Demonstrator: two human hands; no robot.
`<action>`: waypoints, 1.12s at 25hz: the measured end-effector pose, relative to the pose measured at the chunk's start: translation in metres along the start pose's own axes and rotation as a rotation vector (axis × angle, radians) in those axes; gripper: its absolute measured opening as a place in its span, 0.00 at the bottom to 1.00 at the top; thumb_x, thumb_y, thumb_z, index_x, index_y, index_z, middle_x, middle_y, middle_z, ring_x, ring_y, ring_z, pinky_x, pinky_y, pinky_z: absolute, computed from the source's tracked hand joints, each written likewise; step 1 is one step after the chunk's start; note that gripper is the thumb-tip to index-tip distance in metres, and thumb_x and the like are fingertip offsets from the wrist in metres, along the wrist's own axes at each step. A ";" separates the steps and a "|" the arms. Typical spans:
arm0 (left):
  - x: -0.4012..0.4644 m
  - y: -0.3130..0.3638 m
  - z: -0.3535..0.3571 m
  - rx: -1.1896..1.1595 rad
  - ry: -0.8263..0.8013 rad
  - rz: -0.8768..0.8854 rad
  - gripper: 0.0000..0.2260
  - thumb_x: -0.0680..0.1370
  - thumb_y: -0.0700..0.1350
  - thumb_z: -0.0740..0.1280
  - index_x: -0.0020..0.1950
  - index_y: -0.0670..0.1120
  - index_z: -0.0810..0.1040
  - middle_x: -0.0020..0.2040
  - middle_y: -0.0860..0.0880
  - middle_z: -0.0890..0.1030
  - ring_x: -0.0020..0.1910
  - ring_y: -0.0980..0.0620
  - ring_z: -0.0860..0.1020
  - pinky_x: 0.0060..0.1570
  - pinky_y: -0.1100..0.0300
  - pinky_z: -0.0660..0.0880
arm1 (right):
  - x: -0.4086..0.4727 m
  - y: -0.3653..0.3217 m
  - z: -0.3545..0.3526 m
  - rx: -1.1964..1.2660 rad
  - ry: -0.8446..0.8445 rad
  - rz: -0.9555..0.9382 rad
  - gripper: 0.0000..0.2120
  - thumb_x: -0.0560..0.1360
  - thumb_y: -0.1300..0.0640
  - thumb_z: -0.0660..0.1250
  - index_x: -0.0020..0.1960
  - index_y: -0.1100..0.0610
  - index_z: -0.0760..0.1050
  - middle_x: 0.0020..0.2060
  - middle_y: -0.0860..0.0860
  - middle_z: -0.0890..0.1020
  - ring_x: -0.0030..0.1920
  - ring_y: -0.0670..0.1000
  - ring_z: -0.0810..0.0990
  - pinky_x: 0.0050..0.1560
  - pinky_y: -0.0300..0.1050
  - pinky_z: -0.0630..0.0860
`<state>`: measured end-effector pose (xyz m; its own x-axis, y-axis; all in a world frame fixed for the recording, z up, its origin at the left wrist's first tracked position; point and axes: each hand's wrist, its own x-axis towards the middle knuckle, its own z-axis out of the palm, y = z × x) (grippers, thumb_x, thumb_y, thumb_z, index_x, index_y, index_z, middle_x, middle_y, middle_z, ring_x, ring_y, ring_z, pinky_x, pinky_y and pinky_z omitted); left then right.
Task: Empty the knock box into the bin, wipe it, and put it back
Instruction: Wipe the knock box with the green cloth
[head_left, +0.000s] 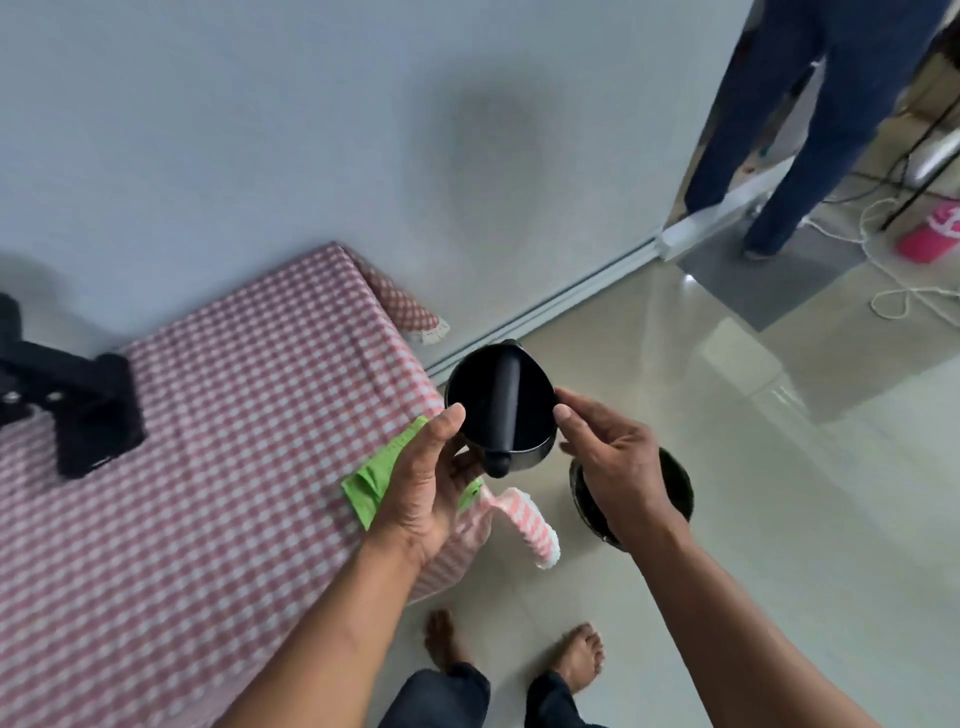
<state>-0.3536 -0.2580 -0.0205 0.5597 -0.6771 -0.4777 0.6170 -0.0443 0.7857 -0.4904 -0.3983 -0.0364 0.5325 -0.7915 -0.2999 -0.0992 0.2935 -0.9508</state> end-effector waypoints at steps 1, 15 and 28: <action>-0.009 0.006 -0.015 -0.003 0.020 0.020 0.16 0.67 0.55 0.80 0.52 0.50 0.91 0.46 0.48 0.88 0.40 0.52 0.85 0.39 0.59 0.83 | -0.004 -0.001 0.016 -0.005 -0.039 0.000 0.13 0.81 0.61 0.72 0.65 0.58 0.85 0.49 0.40 0.90 0.51 0.39 0.88 0.65 0.48 0.81; -0.071 0.036 -0.206 -0.034 0.199 -0.018 0.24 0.67 0.55 0.79 0.60 0.47 0.87 0.54 0.46 0.89 0.58 0.45 0.83 0.56 0.50 0.81 | -0.065 0.048 0.185 -0.430 -0.122 0.041 0.15 0.81 0.53 0.74 0.66 0.55 0.85 0.56 0.50 0.89 0.51 0.42 0.86 0.65 0.52 0.83; -0.063 0.021 -0.241 -0.045 0.274 -0.067 0.25 0.64 0.56 0.80 0.58 0.48 0.88 0.55 0.46 0.89 0.61 0.42 0.82 0.62 0.42 0.79 | -0.011 0.075 0.174 -1.309 -0.116 0.145 0.15 0.75 0.55 0.67 0.61 0.57 0.81 0.56 0.56 0.82 0.64 0.60 0.77 0.58 0.53 0.71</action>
<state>-0.2428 -0.0391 -0.0691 0.6416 -0.4497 -0.6214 0.6781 -0.0460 0.7335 -0.3573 -0.2747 -0.0908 0.5105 -0.7274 -0.4585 -0.8593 -0.4121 -0.3029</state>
